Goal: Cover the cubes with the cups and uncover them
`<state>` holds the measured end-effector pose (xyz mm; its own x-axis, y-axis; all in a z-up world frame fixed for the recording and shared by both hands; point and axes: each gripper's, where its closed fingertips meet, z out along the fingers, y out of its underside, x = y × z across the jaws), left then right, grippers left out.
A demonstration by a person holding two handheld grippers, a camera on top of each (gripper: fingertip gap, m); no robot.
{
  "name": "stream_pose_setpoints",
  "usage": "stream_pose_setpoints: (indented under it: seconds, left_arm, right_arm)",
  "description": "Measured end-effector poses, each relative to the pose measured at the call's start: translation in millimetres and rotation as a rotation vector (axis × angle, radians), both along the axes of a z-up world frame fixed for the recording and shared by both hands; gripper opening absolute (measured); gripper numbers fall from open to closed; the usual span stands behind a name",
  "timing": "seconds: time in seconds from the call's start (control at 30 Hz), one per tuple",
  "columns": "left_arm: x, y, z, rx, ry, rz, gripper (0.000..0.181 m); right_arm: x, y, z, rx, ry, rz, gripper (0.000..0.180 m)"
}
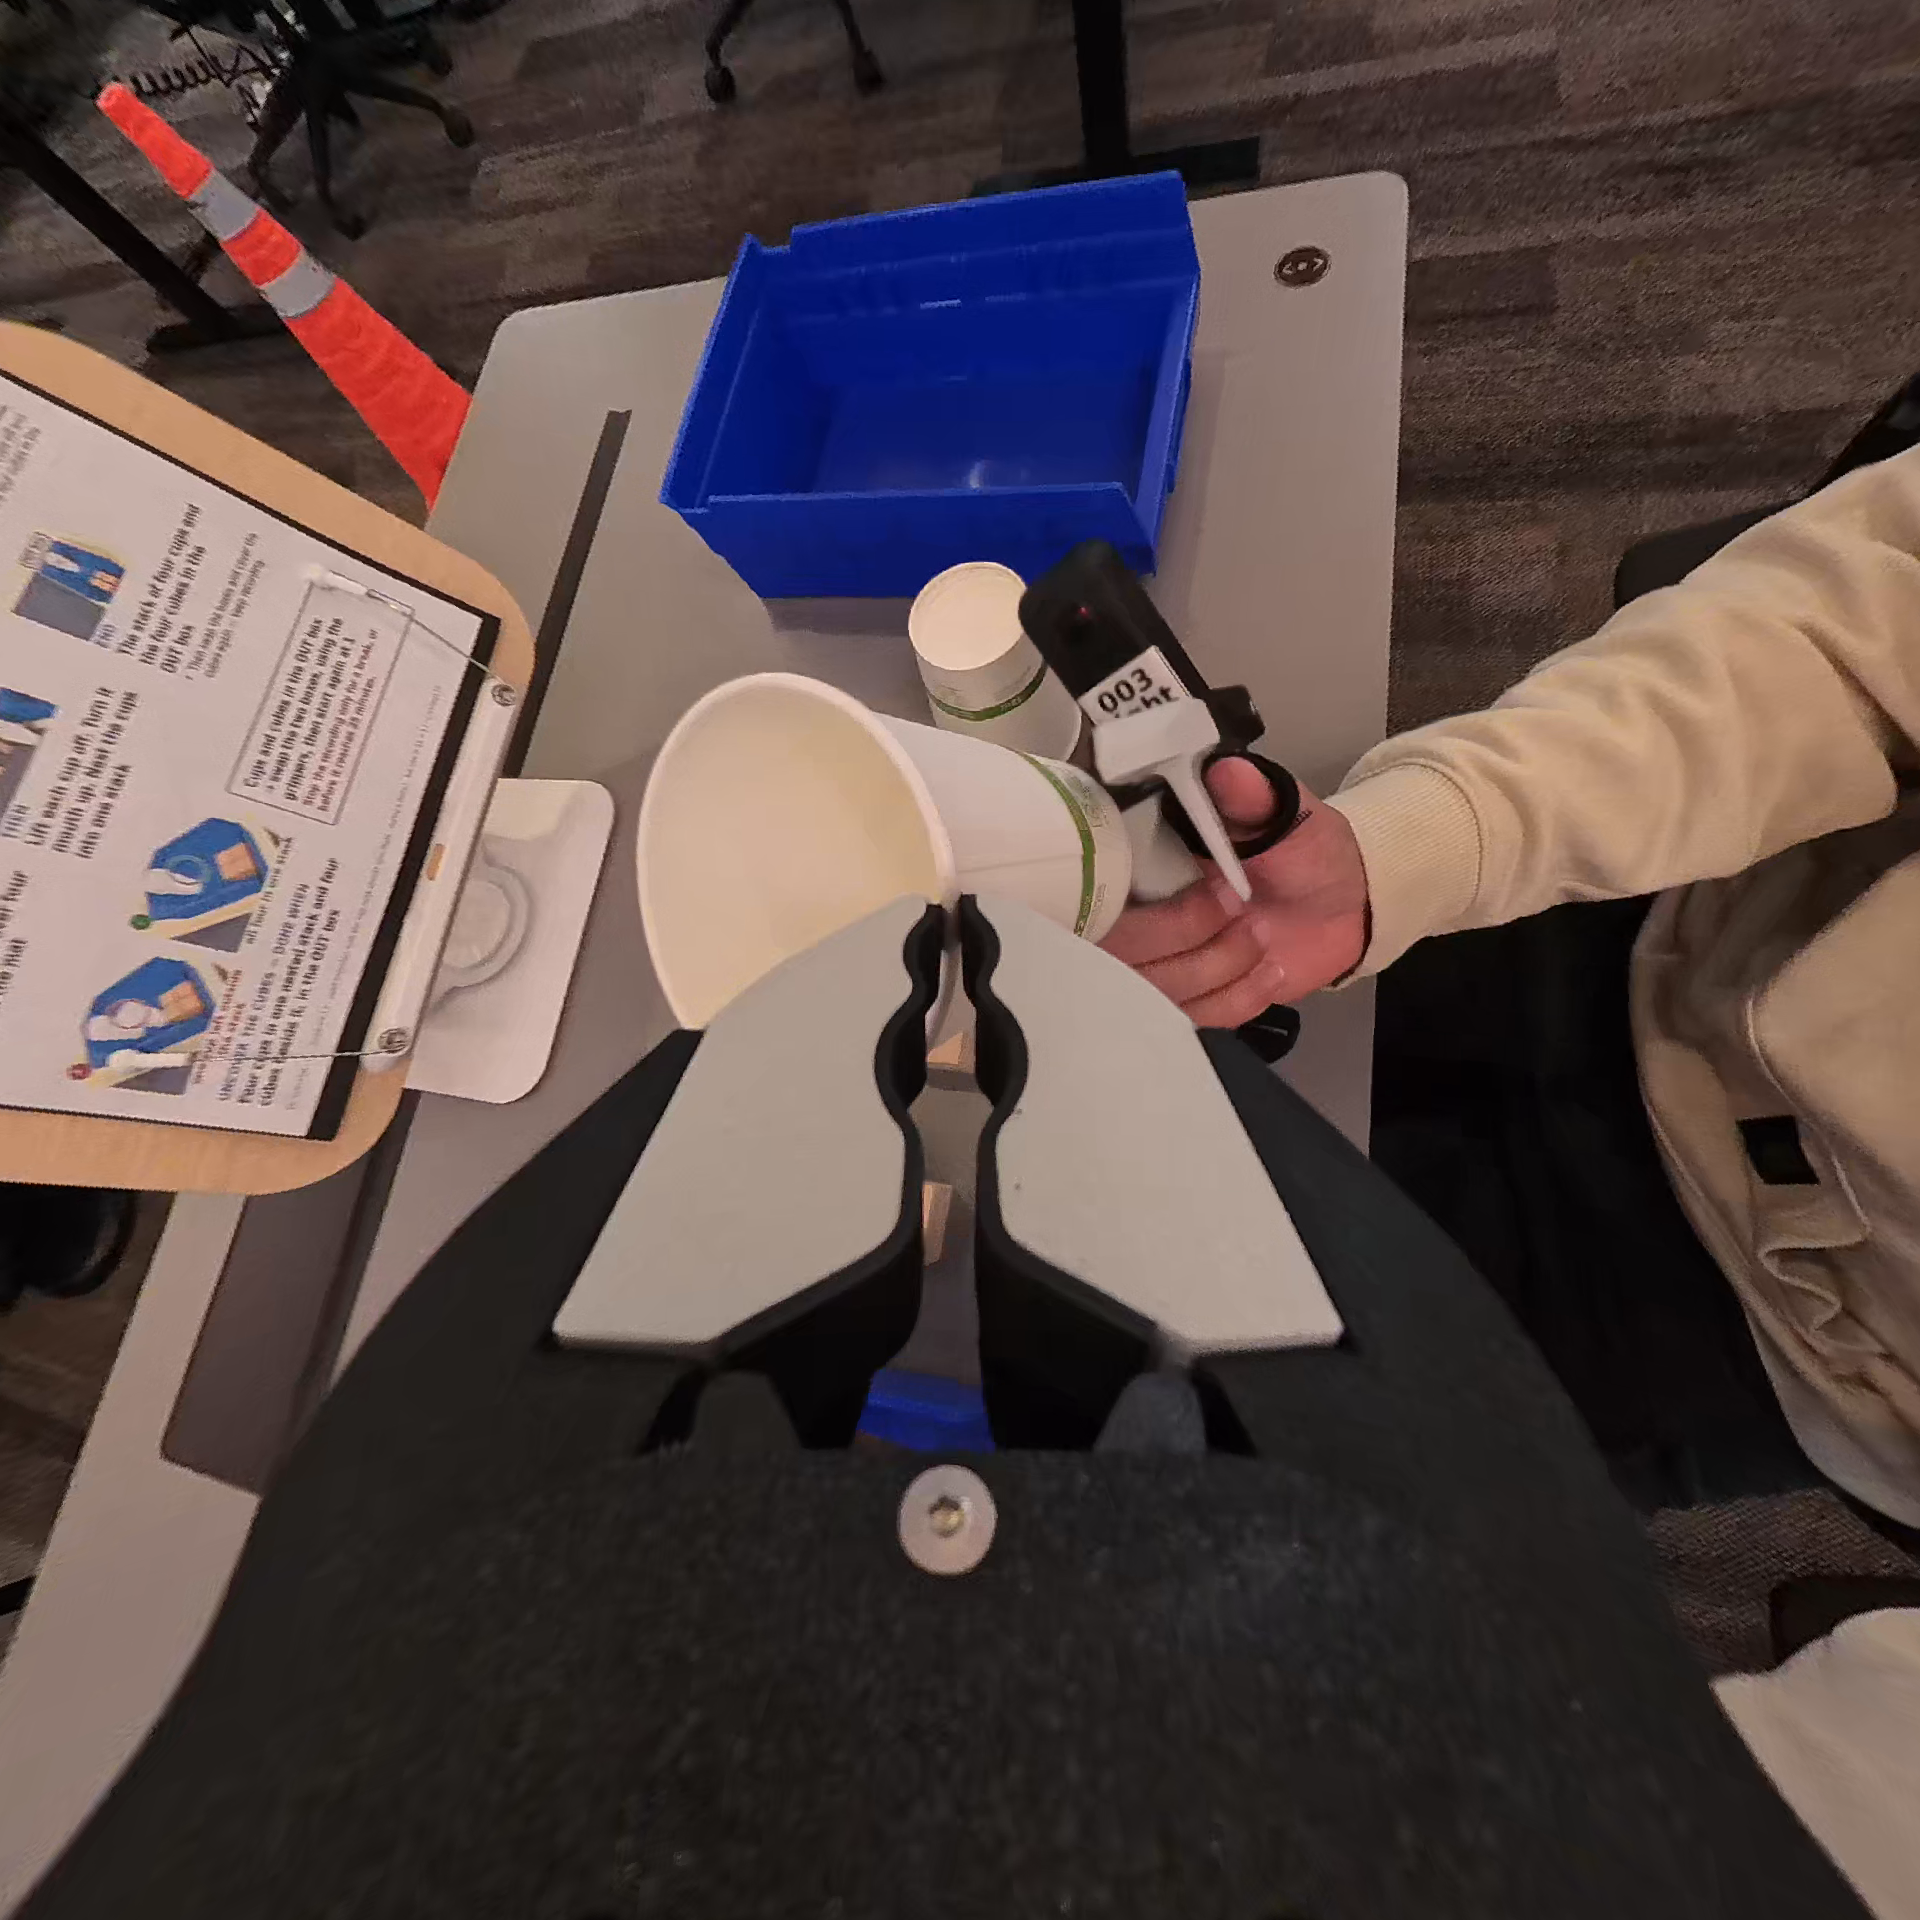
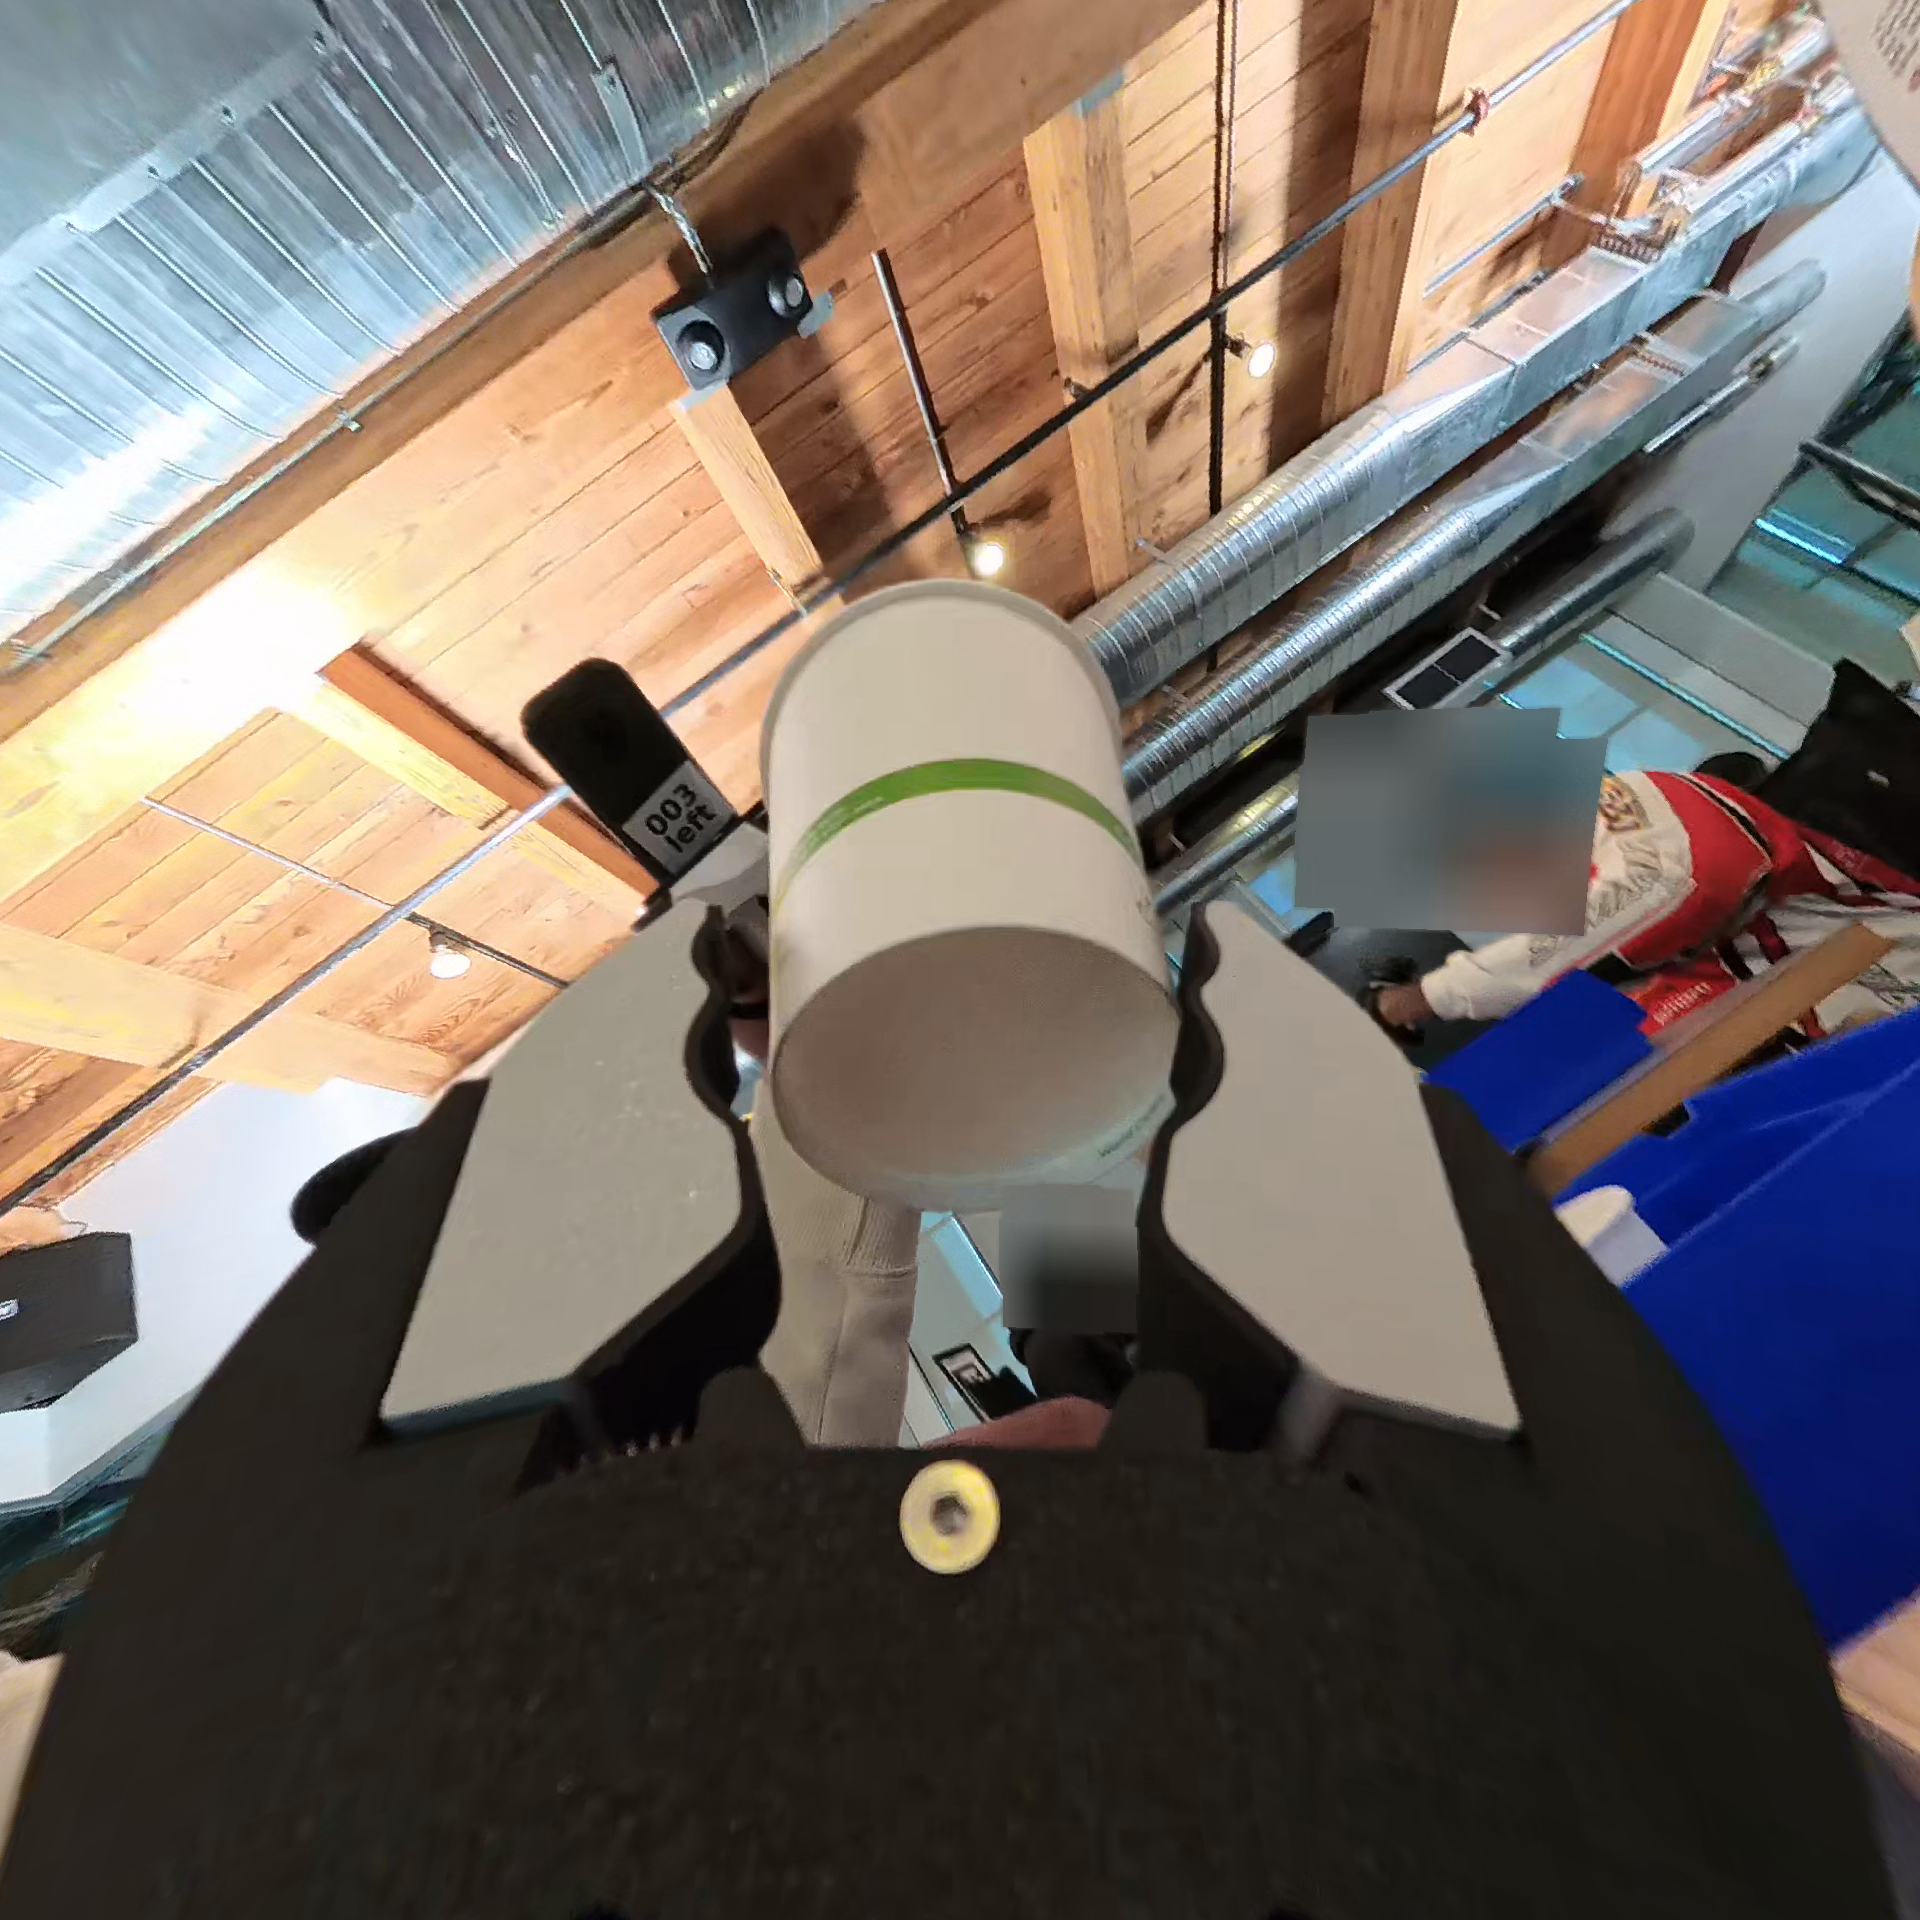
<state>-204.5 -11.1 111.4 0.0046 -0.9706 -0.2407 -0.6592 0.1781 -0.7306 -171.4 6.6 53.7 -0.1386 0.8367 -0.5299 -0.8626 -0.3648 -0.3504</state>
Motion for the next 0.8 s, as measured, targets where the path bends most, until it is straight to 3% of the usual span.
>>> stream_pose_setpoints:
  seconds: [0.07, 0.23, 0.43, 0.57, 0.63, 0.7, 0.8]
  left_arm:
    - [1, 0, -5, -0.030, -0.043, -0.005, 0.003]
    - [-3, 2, -29, -0.028, -0.052, 0.033, 0.004]
    - [-16, 14, -51, 0.076, -0.059, 0.190, 0.047]
    - [-32, 13, -57, 0.261, -0.060, 0.315, 0.054]
    - [-31, 0, -67, 0.280, -0.051, 0.305, 0.061]
    - [-23, -27, -78, 0.242, -0.049, 0.211, 0.079]
    - [-11, -34, -73, 0.355, -0.098, 0.228, 0.079]
  right_arm:
    - [4, 0, -5, -0.005, -0.055, -0.002, 0.074]
    - [13, 1, -19, -0.046, -0.234, 0.002, 0.073]
    - [23, 4, -35, -0.125, -0.533, 0.021, 0.073]
    - [37, 7, -46, -0.185, -0.794, 0.001, 0.073]
    - [45, 7, -52, -0.224, -0.915, 0.004, 0.073]
    - [52, 7, -58, -0.274, -1.019, -0.004, 0.073]
    - [55, 2, -64, -0.311, -1.142, -0.005, 0.073]
